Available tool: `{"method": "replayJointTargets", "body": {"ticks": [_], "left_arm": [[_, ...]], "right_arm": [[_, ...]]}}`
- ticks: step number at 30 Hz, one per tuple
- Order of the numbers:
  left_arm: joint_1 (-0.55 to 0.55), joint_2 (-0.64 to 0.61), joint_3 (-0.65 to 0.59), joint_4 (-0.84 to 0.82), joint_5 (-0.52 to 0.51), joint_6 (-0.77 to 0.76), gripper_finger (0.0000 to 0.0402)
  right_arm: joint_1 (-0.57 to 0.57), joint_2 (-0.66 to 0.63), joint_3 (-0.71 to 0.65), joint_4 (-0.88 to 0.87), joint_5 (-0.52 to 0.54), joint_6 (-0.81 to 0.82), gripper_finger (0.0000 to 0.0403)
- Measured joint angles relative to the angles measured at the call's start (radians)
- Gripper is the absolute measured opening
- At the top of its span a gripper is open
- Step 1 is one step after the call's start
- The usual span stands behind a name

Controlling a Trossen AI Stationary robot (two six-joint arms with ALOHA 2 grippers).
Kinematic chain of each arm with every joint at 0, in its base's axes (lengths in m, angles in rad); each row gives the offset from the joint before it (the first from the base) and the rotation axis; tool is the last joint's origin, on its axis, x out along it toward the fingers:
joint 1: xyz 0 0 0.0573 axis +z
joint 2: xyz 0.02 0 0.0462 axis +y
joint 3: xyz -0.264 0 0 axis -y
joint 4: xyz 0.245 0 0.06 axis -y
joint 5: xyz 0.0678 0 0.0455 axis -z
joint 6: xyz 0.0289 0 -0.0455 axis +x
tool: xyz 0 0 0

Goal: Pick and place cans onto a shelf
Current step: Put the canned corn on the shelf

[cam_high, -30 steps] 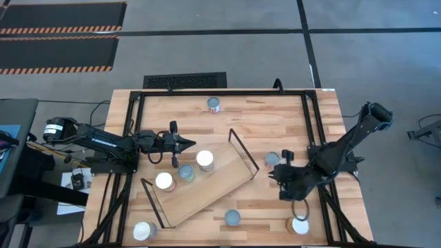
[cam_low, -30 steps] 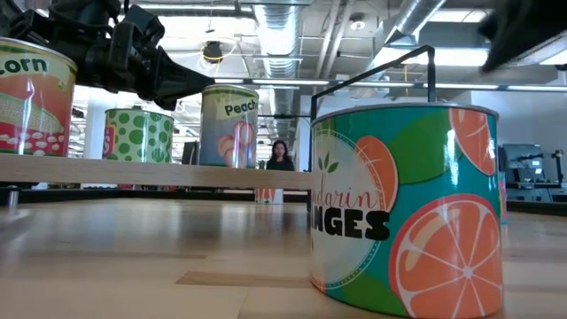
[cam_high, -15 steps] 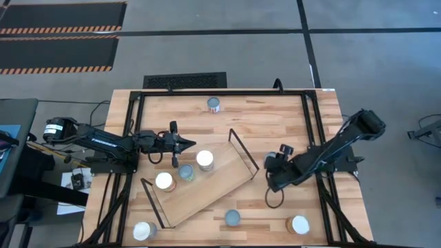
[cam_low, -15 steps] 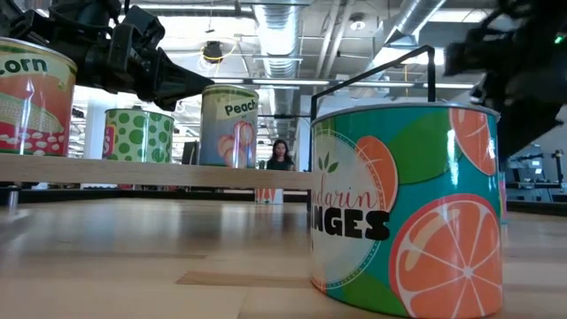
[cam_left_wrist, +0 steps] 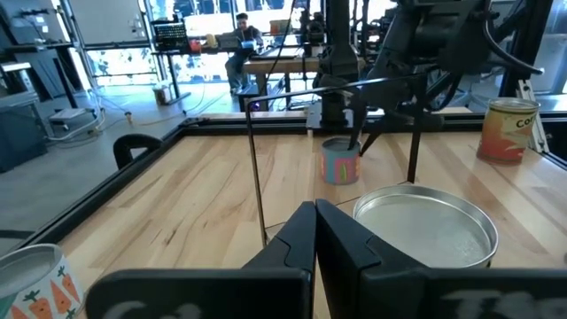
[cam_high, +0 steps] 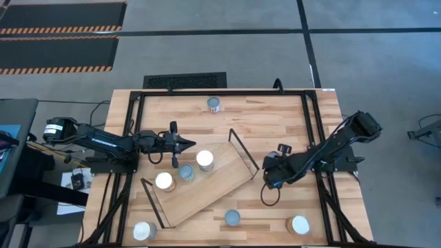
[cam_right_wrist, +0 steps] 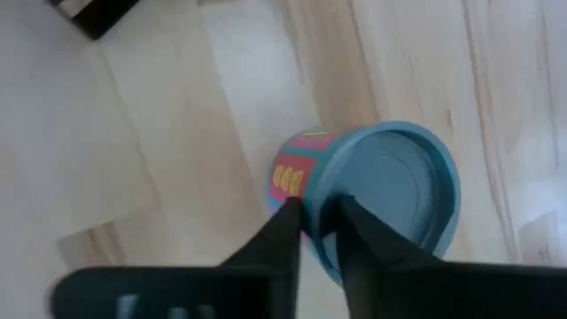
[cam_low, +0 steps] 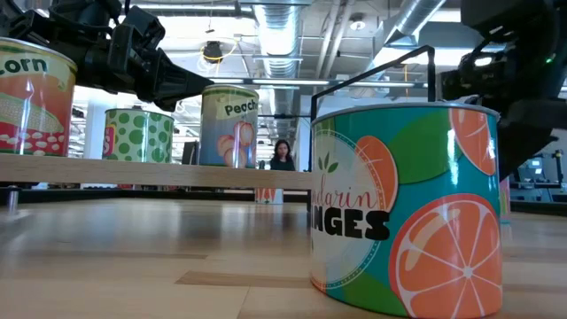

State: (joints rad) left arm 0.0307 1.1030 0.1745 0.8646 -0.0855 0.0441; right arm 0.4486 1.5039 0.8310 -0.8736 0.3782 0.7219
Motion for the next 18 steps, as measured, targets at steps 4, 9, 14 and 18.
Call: {"method": "replayJointTargets", "body": {"ticks": [4,9,14,18], "left_arm": [[0.000,0.000,0.000,0.000,0.000,0.000,0.0000],[0.000,0.000,0.000,0.000,0.000,0.000,0.0000],[0.000,0.000,0.000,0.000,0.000,0.001,0.0000],[0.000,0.000,0.000,0.000,0.000,0.012,0.0000]], "right_arm": [[0.025,-0.046,-0.003,-0.017,-0.060,0.022,0.0013],[0.074,-0.132,-0.004,-0.011,-0.141,0.072,0.0017],[0.157,-0.186,0.018,-0.014,-0.203,0.140,0.0009],[0.241,-0.194,0.086,-0.009,-0.250,0.191,0.0005]]}}
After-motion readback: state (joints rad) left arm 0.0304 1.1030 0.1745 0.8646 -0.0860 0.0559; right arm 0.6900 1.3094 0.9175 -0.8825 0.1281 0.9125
